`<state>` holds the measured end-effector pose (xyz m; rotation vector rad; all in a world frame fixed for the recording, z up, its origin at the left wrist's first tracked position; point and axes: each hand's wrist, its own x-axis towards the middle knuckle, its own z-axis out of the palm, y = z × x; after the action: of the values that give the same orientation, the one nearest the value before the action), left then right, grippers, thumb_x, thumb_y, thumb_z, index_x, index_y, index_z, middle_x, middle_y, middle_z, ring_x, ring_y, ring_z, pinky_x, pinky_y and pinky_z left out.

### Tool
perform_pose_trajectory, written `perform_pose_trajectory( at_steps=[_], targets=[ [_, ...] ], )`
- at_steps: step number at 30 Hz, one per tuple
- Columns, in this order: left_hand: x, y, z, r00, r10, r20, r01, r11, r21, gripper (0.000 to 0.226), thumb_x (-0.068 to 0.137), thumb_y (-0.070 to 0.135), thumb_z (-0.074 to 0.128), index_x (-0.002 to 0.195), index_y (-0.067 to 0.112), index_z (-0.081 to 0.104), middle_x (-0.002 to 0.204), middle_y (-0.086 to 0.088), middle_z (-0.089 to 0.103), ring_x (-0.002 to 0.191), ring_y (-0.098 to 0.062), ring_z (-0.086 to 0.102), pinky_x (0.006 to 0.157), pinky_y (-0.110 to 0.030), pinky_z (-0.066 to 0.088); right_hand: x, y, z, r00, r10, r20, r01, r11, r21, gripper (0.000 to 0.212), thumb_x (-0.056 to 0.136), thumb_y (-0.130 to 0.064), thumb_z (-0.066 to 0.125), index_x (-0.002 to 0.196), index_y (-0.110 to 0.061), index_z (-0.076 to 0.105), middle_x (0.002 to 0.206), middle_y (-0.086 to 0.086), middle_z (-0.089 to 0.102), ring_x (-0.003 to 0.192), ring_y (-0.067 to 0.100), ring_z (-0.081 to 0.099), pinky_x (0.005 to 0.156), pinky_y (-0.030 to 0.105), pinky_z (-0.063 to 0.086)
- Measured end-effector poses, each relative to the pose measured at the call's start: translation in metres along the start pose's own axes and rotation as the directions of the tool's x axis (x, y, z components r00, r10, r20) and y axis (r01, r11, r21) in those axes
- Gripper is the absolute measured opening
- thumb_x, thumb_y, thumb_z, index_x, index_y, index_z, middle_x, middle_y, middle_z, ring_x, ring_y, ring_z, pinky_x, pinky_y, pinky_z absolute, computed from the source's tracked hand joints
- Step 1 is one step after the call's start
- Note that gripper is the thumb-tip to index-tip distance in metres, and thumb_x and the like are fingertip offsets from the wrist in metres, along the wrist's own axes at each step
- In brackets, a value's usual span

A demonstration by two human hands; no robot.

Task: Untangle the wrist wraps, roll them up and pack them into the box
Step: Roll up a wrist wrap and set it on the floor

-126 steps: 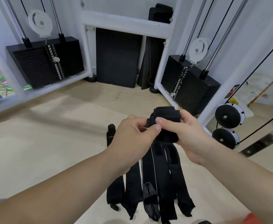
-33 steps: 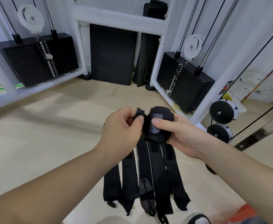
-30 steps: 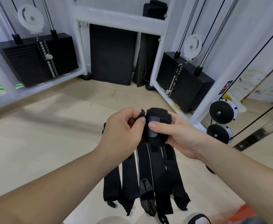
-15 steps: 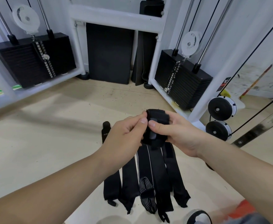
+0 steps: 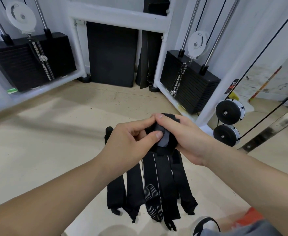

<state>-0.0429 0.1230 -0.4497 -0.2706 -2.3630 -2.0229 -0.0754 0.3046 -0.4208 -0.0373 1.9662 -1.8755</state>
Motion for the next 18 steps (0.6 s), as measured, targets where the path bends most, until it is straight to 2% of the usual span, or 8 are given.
perform_pose_trajectory(
  at_steps=[4,7,10,12,15,18],
  targets=[
    [0.003,0.001,0.001,0.999,0.030,-0.023,-0.029,0.999,0.032,0.050,0.097,0.020,0.075,0.144,0.031,0.063,0.060,0.008,0.053,0.058,0.000,0.050,0.065,-0.010,0.042,0.001,0.000,0.001,0.998,-0.007,-0.064,0.012,0.997,0.080,0.026,0.106,-0.035,0.061,0.114,-0.014,0.075,0.102,0.004,0.081,0.096,0.017,0.077,0.085,0.032,0.063],
    [0.006,0.003,0.002,0.999,0.007,-0.037,-0.005,0.999,0.048,0.053,0.097,0.025,0.074,0.146,0.031,0.057,0.066,0.009,0.060,0.064,0.000,0.058,0.070,-0.013,0.045,0.006,-0.001,0.002,0.992,0.064,-0.110,-0.046,0.987,0.153,0.030,0.105,-0.038,0.062,0.119,-0.015,0.075,0.112,0.006,0.081,0.104,0.019,0.077,0.096,0.039,0.061],
    [0.008,0.000,0.003,0.999,-0.017,-0.049,0.022,0.995,0.092,0.043,0.096,0.025,0.075,0.137,0.029,0.062,0.073,0.009,0.065,0.064,0.000,0.059,0.067,-0.012,0.047,0.009,0.000,0.000,0.973,0.202,-0.115,-0.173,0.959,0.225,0.035,0.104,-0.043,0.061,0.123,-0.017,0.075,0.115,0.007,0.081,0.106,0.020,0.078,0.094,0.039,0.061],
    [0.007,-0.004,0.005,0.998,-0.027,-0.052,0.035,0.988,0.152,0.035,0.094,0.027,0.077,0.129,0.027,0.068,0.080,0.010,0.068,0.068,-0.004,0.060,0.067,-0.011,0.047,0.010,0.002,-0.002,0.965,0.244,-0.090,-0.213,0.941,0.264,0.038,0.105,-0.045,0.060,0.125,-0.017,0.075,0.116,0.008,0.081,0.107,0.021,0.078,0.096,0.039,0.061],
    [0.007,-0.010,0.009,0.998,-0.018,-0.061,0.033,0.969,0.243,0.037,0.092,0.033,0.077,0.128,0.031,0.070,0.107,0.016,0.064,0.090,-0.003,0.065,0.074,-0.009,0.046,0.012,0.006,-0.005,0.964,0.255,-0.070,-0.229,0.938,0.262,0.045,0.104,-0.050,0.059,0.128,-0.015,0.074,0.120,0.009,0.080,0.113,0.024,0.077,0.100,0.042,0.059],
    [0.008,-0.017,0.012,0.999,-0.022,-0.045,0.033,0.965,0.259,0.045,0.090,0.037,0.079,0.133,0.034,0.067,0.118,0.024,0.055,0.109,0.002,0.058,0.076,-0.014,0.045,0.015,0.009,-0.007,0.967,0.253,-0.025,-0.240,0.939,0.245,0.058,0.102,-0.061,0.057,0.131,-0.015,0.072,0.126,0.011,0.078,0.118,0.026,0.075,0.105,0.046,0.056]
  ],
)
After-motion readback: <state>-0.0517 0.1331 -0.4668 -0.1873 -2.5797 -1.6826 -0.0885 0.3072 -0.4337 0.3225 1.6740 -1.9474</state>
